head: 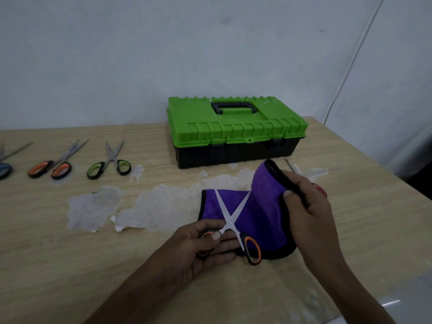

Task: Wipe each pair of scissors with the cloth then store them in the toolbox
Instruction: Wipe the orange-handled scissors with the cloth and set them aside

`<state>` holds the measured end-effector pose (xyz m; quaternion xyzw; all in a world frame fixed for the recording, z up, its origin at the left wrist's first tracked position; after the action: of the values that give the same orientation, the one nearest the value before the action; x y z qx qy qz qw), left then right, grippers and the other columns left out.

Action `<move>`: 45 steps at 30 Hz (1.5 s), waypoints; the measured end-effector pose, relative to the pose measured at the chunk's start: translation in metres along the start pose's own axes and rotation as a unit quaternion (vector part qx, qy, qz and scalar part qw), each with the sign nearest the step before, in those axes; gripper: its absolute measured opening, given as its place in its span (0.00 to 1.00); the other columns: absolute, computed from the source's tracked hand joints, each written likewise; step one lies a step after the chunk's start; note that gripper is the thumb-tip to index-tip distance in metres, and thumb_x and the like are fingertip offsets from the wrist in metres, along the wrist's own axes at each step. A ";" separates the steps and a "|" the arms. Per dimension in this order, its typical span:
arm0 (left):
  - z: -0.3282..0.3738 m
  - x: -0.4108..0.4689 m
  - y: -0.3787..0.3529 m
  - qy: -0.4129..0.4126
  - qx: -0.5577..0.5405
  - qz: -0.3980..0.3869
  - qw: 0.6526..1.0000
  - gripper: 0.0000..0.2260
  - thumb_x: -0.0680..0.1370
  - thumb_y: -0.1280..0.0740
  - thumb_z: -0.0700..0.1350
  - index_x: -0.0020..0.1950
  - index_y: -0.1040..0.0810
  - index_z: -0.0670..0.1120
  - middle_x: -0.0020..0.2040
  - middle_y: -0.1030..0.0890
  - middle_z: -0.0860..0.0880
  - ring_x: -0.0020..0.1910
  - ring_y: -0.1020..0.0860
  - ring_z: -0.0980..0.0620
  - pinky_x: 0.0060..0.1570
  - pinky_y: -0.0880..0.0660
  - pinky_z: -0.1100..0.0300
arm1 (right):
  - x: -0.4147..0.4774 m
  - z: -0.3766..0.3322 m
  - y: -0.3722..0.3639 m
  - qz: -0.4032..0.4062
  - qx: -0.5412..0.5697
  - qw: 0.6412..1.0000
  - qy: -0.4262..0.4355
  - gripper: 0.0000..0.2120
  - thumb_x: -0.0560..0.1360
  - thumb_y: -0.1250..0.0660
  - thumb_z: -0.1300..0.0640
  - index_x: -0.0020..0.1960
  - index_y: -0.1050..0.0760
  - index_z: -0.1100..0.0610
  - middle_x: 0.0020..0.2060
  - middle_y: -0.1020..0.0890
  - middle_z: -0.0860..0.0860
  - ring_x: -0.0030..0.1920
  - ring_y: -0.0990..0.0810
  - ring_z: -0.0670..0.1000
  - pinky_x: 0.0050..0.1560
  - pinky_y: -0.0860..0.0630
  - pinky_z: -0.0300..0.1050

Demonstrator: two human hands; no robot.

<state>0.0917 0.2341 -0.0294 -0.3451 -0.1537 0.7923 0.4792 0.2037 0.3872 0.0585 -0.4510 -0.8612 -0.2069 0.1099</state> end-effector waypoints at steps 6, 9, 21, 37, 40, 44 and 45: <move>-0.003 0.001 0.000 0.007 0.007 0.016 1.000 0.10 0.80 0.39 0.32 0.59 0.24 0.33 0.54 0.16 0.35 0.53 0.16 0.40 0.49 0.17 0.53 | -0.039 0.025 -0.057 -0.268 -0.306 0.898 0.168 0.17 0.79 0.43 0.54 0.64 0.24 0.52 0.58 0.20 0.46 0.56 0.24 0.44 0.55 0.26 0.39; -0.004 0.002 0.002 0.001 0.004 0.042 0.999 0.10 0.80 0.39 0.32 0.59 0.24 0.32 0.52 0.16 0.34 0.51 0.15 0.39 0.48 0.17 0.53 | -0.030 0.036 -0.056 -0.261 -0.440 0.837 0.193 0.21 0.78 0.43 0.51 0.69 0.29 0.48 0.64 0.22 0.45 0.62 0.24 0.52 0.55 0.22 0.49; -0.003 0.005 0.002 -0.011 0.033 0.072 0.997 0.09 0.80 0.38 0.32 0.59 0.23 0.34 0.50 0.15 0.35 0.50 0.15 0.41 0.48 0.16 0.53 | -0.016 0.028 -0.052 -0.249 -0.551 0.770 0.207 0.28 0.68 0.25 0.56 0.66 0.26 0.47 0.57 0.18 0.51 0.57 0.19 0.55 0.46 0.20 0.50; -0.001 0.008 0.001 0.001 0.033 0.035 0.999 0.10 0.81 0.41 0.33 0.57 0.21 0.33 0.52 0.16 0.35 0.53 0.15 0.41 0.52 0.18 0.53 | -0.019 0.036 -0.084 -0.396 -0.445 0.791 0.140 0.23 0.81 0.53 0.47 0.76 0.44 0.46 0.75 0.39 0.44 0.76 0.45 0.44 0.73 0.40 0.49; 0.000 0.007 0.000 -0.001 0.020 0.040 0.999 0.10 0.81 0.41 0.32 0.57 0.21 0.34 0.52 0.15 0.36 0.53 0.15 0.41 0.52 0.18 0.53 | -0.012 0.039 -0.102 -0.407 -0.525 0.728 0.166 0.30 0.79 0.67 0.46 0.78 0.51 0.55 0.77 0.44 0.51 0.77 0.50 0.51 0.74 0.43 0.53; -0.001 0.006 0.001 -0.006 0.018 0.051 0.999 0.10 0.81 0.41 0.32 0.55 0.20 0.33 0.51 0.15 0.36 0.52 0.15 0.42 0.52 0.18 0.52 | -0.031 0.022 -0.080 -0.494 -0.485 0.715 0.097 0.25 0.83 0.64 0.46 0.78 0.57 0.52 0.78 0.51 0.47 0.77 0.57 0.46 0.76 0.55 0.45; -0.001 0.006 0.000 -0.006 0.019 0.048 0.999 0.10 0.81 0.41 0.32 0.56 0.21 0.32 0.51 0.15 0.36 0.52 0.15 0.42 0.53 0.18 0.52 | -0.037 0.019 -0.074 -0.504 -0.479 0.714 0.082 0.24 0.83 0.61 0.47 0.78 0.57 0.51 0.77 0.52 0.46 0.76 0.57 0.45 0.74 0.56 0.43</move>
<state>0.0908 0.2396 -0.0330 -0.3380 -0.1242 0.8194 0.4460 0.1639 0.3311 0.0090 0.0770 -0.7338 -0.6529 -0.1710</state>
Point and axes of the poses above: each hand's wrist, its own x-axis towards the middle knuckle, its own y-axis out of the back of the hand, z = x × y, the point moved 6 cm from there along x, towards the middle knuckle
